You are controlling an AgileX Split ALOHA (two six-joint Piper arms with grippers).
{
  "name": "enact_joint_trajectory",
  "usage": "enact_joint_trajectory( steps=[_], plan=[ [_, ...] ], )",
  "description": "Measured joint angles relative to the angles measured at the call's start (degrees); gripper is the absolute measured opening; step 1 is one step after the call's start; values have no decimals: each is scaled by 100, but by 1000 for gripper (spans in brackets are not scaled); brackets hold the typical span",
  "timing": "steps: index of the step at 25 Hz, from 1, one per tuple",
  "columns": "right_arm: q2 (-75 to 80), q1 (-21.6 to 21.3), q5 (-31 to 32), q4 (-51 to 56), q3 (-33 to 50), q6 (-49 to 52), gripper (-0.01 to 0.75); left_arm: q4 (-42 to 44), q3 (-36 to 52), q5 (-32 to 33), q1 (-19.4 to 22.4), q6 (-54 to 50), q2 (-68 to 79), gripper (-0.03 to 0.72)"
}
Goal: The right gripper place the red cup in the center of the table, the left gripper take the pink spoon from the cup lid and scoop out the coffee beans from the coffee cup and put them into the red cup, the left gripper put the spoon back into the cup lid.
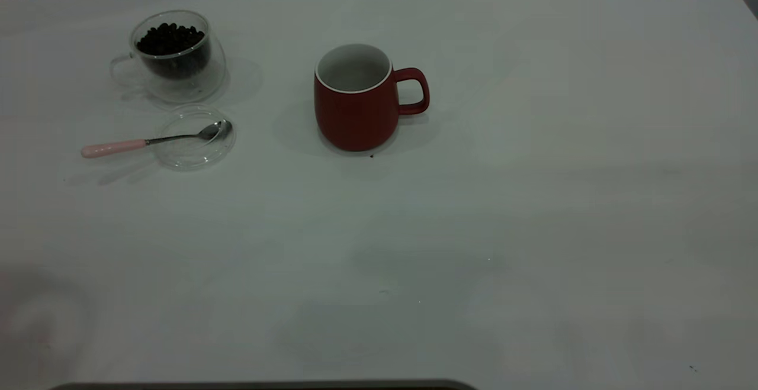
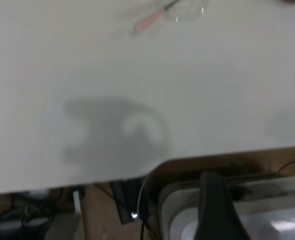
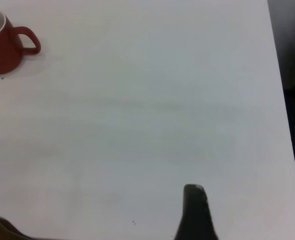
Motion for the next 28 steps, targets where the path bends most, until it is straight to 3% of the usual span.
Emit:
enact_joint_trajectory(
  steps=[7,15,28],
  plan=[
    [0,0,0,0,0,0,591,160,1350,0,0,0,-1120,484],
    [0,0,0,0,0,0,591,319,2574,-53,0,-7,-3534,484],
    [0,0,0,0,0,0,591,436,2916,-263,0,-29,-5421,484]
  ],
)
